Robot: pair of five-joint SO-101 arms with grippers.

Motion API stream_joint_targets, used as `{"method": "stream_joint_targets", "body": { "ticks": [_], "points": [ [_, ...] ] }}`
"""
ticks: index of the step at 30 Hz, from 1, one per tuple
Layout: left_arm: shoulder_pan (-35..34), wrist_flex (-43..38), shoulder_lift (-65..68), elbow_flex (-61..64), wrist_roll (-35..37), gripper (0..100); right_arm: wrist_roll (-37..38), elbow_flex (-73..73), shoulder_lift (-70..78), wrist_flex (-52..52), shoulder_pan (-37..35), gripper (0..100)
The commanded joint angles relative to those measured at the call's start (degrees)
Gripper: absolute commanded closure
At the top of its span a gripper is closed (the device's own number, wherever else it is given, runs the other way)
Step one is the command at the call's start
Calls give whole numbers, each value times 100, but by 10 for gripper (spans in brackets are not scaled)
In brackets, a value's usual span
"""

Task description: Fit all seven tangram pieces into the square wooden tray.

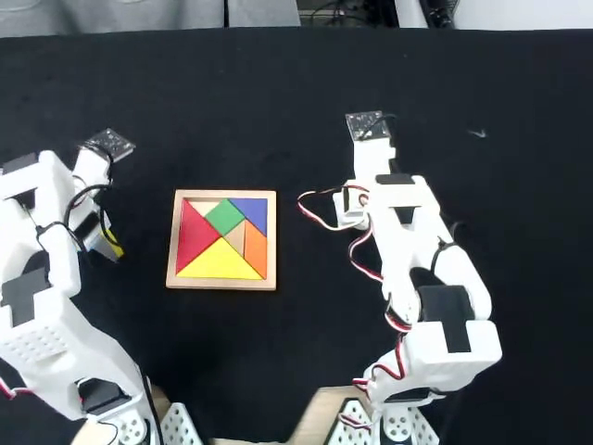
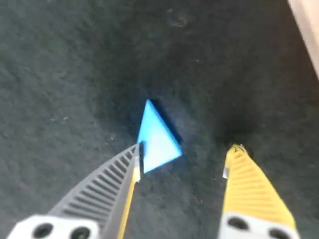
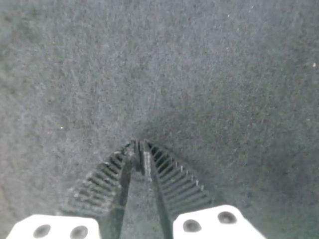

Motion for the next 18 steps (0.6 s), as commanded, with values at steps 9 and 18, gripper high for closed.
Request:
{"method": "stream_joint_targets", "body": {
  "ticks": [9, 18],
  "points": [
    [-163, -281, 123, -66, -492, 733, -35, -233, -22, -88, 35, 987],
    [-145, -229, 703, -497, -484, 734, -35, -233, -22, -88, 35, 987]
  ]
}}
